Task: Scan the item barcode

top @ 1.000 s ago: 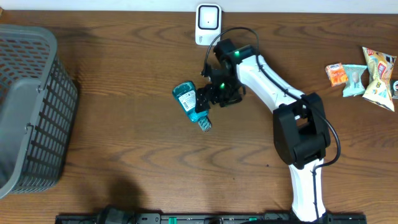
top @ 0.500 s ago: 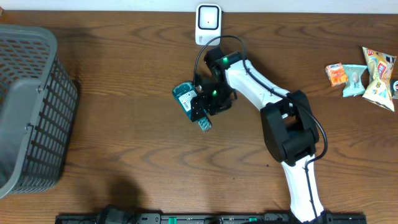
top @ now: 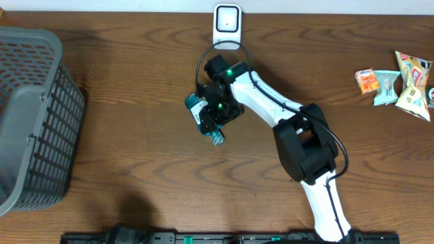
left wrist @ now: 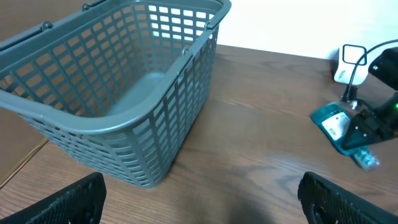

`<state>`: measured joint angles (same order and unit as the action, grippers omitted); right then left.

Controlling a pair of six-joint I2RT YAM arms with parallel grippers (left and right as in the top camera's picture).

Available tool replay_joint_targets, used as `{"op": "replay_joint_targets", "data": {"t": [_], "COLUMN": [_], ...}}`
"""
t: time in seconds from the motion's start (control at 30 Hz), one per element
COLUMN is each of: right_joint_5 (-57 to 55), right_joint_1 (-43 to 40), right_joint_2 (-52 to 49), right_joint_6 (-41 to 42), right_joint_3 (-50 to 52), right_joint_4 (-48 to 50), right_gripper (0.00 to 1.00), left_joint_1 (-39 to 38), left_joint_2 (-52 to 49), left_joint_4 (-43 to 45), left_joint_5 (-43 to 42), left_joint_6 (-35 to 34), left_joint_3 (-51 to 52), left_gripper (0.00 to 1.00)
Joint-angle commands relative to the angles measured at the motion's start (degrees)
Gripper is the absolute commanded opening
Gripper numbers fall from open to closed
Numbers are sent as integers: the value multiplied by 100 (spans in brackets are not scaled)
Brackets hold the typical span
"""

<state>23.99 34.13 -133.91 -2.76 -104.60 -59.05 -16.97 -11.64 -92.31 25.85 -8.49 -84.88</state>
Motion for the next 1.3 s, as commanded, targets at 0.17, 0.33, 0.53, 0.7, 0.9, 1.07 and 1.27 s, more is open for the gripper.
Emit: {"op": "replay_joint_targets", "data": {"t": [0.17,0.33,0.53,0.7,0.9,1.07,1.27], "right_joint_5": [-1093,-2151,-2848,-2903,-2968,-2959,-2632], "right_joint_1": [42,44,48,63,83,85,96], "right_joint_2": [-592,-592,-590,-595,-595,-595,-595], "right_joint_6": [116,603,1117,1215,1215,1080,586], "right_joint_3": [227,-66,-494,-170,177,328,782], "right_joint_4": [-105,-444,-330,-179,-164,-179,-201], "right_gripper": [19,6,12,38,42,39,57], "left_joint_1": [2,2,2,2,2,2,2], "left_joint_2": [-31,-31,-31,-31,-31,-31,-31], "left_joint_4": [-446,-446,-446,-446,-446,-446,-446], "left_joint_5": [35,35,35,35,35,35,35], "left_joint_6": [96,96,96,96,98,96,96], "left_joint_3": [-11,-11,-11,-11,-11,-11,-11], "left_gripper": [98,98,98,98,98,98,98]}}
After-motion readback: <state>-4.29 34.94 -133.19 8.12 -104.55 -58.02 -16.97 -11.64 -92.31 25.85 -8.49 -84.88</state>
